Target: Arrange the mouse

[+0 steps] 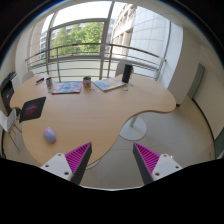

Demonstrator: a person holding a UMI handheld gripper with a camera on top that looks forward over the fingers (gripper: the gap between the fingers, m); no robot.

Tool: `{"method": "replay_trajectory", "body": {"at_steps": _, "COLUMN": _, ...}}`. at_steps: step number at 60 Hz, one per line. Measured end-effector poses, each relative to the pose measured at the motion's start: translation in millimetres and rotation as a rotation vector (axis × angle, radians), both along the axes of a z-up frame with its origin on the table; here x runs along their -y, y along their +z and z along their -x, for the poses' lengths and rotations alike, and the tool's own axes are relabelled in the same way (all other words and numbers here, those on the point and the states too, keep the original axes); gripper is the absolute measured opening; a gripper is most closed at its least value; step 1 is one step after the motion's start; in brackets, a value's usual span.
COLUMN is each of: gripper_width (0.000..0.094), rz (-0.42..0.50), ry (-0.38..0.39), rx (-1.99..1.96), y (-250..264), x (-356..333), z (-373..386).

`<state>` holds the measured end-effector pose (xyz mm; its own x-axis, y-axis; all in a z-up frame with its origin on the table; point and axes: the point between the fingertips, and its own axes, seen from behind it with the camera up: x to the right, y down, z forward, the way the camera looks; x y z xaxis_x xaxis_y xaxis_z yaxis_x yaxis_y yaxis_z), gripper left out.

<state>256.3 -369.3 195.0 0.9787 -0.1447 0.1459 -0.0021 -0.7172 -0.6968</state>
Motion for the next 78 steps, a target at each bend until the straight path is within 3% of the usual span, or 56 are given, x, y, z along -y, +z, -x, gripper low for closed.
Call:
{"method": "replay_trajectory", "body": {"at_steps": 20, "gripper_width": 0.0845, "rz": -0.066, "ry": -0.127, "rx": 0.030, "y": -23, "x": 66, "z": 41}}
{"method": "replay_trajectory", "body": {"at_steps": 33, "gripper_width": 0.0846, "rz": -0.063, "ry": -0.077, "rx": -0.060, "y": -88, "x": 88, "z": 137}}
{"method": "replay_trajectory", "body": {"at_steps": 55, "gripper_width": 0.0848, "rz": -0.108, "ry": 0.149, "rx": -0.072, "y": -175, "x": -46, "z": 270}}
{"method": "replay_trajectory", "body": {"at_steps": 71, "gripper_width": 0.0852, "rz": -0.099, "ry": 0.183, "rx": -0.050, "y": -207, "x": -135, "z": 297}}
{"method": "replay_trajectory", "body": {"at_steps": 78, "gripper_width": 0.0841, "rz": -0.097, "ry": 0.164, "rx": -0.072, "y": -210, "x": -165, "z": 289}}
